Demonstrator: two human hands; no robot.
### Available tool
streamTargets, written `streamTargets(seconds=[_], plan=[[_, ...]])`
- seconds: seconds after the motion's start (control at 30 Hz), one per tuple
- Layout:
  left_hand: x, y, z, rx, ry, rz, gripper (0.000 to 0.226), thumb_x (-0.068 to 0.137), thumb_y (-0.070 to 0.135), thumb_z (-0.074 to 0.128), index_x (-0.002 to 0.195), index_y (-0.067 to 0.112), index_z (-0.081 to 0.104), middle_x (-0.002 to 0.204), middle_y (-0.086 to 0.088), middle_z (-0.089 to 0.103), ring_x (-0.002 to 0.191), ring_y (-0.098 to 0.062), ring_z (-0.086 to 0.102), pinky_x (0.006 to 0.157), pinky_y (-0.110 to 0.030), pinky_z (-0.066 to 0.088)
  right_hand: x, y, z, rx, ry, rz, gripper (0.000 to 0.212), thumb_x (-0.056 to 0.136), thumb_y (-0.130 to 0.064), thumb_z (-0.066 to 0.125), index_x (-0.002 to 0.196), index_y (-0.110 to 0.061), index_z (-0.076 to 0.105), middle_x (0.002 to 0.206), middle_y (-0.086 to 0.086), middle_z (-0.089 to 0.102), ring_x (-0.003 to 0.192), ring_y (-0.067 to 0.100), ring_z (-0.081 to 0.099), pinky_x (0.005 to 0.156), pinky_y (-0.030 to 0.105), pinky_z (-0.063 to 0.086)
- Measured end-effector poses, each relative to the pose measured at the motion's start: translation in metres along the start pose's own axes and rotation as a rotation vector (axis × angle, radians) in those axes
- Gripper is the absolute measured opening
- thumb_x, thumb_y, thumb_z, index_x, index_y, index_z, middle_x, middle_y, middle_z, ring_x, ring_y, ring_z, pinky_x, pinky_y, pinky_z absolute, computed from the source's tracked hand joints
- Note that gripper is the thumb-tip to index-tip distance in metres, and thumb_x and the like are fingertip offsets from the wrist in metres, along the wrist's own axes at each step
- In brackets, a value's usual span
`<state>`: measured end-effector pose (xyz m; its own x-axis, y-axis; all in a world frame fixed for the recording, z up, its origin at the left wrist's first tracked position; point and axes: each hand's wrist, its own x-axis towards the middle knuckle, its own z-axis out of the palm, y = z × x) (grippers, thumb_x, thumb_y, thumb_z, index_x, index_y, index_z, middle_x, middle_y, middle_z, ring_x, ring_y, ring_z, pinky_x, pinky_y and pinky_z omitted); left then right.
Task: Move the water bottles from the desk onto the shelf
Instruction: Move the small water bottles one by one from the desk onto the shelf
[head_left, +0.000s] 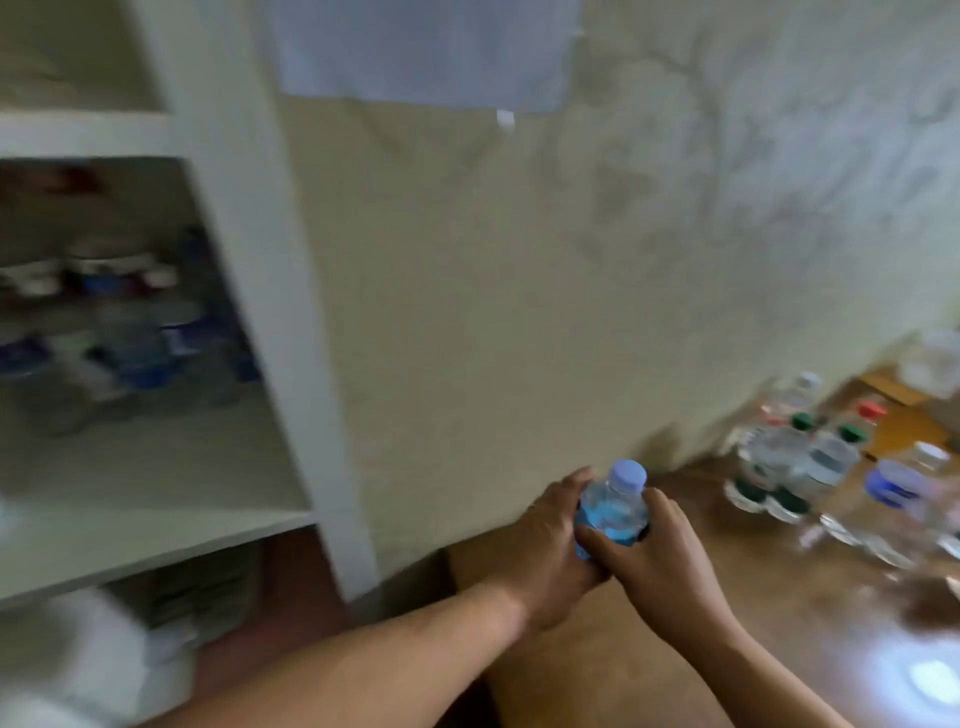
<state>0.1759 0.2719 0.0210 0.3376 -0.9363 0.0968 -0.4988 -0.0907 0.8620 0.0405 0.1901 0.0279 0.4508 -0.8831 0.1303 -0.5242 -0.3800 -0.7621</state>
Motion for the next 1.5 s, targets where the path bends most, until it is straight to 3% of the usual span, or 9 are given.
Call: streamTargets(seconds=[0.23,0.4,0.5,0.6,0.77,0.9,1.07,1.27,1.5], plan=[[-0.107,-0.056,-0.180,0.121,0.251,-0.038,0.047,0.077,0.052,0.076,0.118,0.041,0.054,0.115,0.019,0.064,0.105,0.000,0.066,0.090,-0.038,0.057,-0.047,-0.150,0.125,0.087,-0.238,-0.134,0.049,0.069,-0.055,0.091,0.103,-0.035,0.062,0.099,-0.012,0.069,0.085,-0.001,0.067,0.072,0.027,0.053],[-0.156,-0.087,-0.266,0.116,0.498,-0.046,0.042,0.074,0.052,0.068,0.109,0.066,0.050,0.106,0.019,0.066,0.100,0.000,0.065,0.088,-0.033,0.055,-0.056,-0.227,0.205,0.128,-0.392,-0.269,0.045,0.065,-0.062,0.079,0.097,-0.041,0.055,0.103,-0.015,0.059,0.093,0.001,0.061,0.077,0.025,0.050],[-0.159,-0.109,-0.304,0.085,0.560,-0.071,0.033,0.078,0.047,0.067,0.109,0.045,0.055,0.105,0.016,0.066,0.100,-0.004,0.066,0.087,-0.041,0.056,-0.048,-0.265,0.244,0.109,-0.446,-0.286,0.039,0.079,-0.044,0.084,0.108,-0.041,0.057,0.110,-0.014,0.056,0.100,0.008,0.059,0.081,0.026,0.046],[-0.147,-0.139,-0.331,0.105,0.585,-0.097,0.039,0.078,0.041,0.076,0.113,0.040,0.058,0.112,0.017,0.066,0.104,-0.002,0.065,0.088,-0.039,0.057,-0.030,-0.288,0.283,0.114,-0.477,-0.240,0.051,0.074,-0.049,0.078,0.118,-0.029,0.061,0.112,-0.008,0.062,0.099,0.013,0.065,0.080,0.031,0.053],[-0.119,-0.181,-0.351,0.090,0.502,-0.113,0.055,0.085,0.024,0.083,0.129,0.042,0.053,0.122,0.020,0.063,0.106,0.010,0.061,0.094,-0.025,0.051,-0.005,-0.293,0.322,0.055,-0.463,-0.173,0.065,0.061,-0.066,0.062,0.113,-0.025,0.064,0.101,0.001,0.070,0.079,0.014,0.071,0.058,0.024,0.048],[-0.107,-0.203,-0.347,0.019,0.468,-0.127,0.063,0.092,0.020,0.078,0.130,0.058,0.045,0.120,0.034,0.062,0.111,0.020,0.057,0.093,-0.018,0.049,0.000,-0.286,0.335,0.008,-0.434,-0.148,0.059,0.071,-0.061,0.065,0.120,-0.029,0.059,0.108,-0.002,0.065,0.082,0.014,0.071,0.063,0.031,0.056],[-0.097,-0.228,-0.333,-0.023,0.522,-0.160,0.064,0.096,0.022,0.074,0.148,0.044,0.043,0.128,0.026,0.064,0.107,-0.003,0.071,0.092,-0.031,0.060,-0.002,-0.263,0.349,0.127,-0.384,-0.069,0.060,0.081,-0.063,0.065,0.134,-0.038,0.050,0.119,-0.011,0.067,0.098,0.011,0.072,0.086,0.041,0.064],[-0.067,-0.242,-0.330,0.055,0.630,-0.203,0.062,0.100,0.018,0.067,0.154,0.038,0.044,0.122,0.011,0.049,0.100,-0.004,0.062,0.094,-0.038,0.059,0.023,-0.254,0.384,0.252,-0.316,0.043,0.053,0.089,-0.047,0.075,0.136,-0.041,0.050,0.124,-0.011,0.070,0.107,0.009,0.072,0.095,0.038,0.063],[-0.023,-0.262,-0.354,0.048,0.483,-0.257,0.061,0.104,0.022,0.058,0.160,0.035,0.036,0.144,-0.002,0.064,0.124,-0.021,0.066,0.107,-0.042,0.054,0.072,-0.273,0.417,0.261,-0.106,0.041,0.051,0.089,-0.028,0.084,0.132,-0.026,0.057,0.123,-0.001,0.072,0.112,0.022,0.072,0.094,0.038,0.061]])
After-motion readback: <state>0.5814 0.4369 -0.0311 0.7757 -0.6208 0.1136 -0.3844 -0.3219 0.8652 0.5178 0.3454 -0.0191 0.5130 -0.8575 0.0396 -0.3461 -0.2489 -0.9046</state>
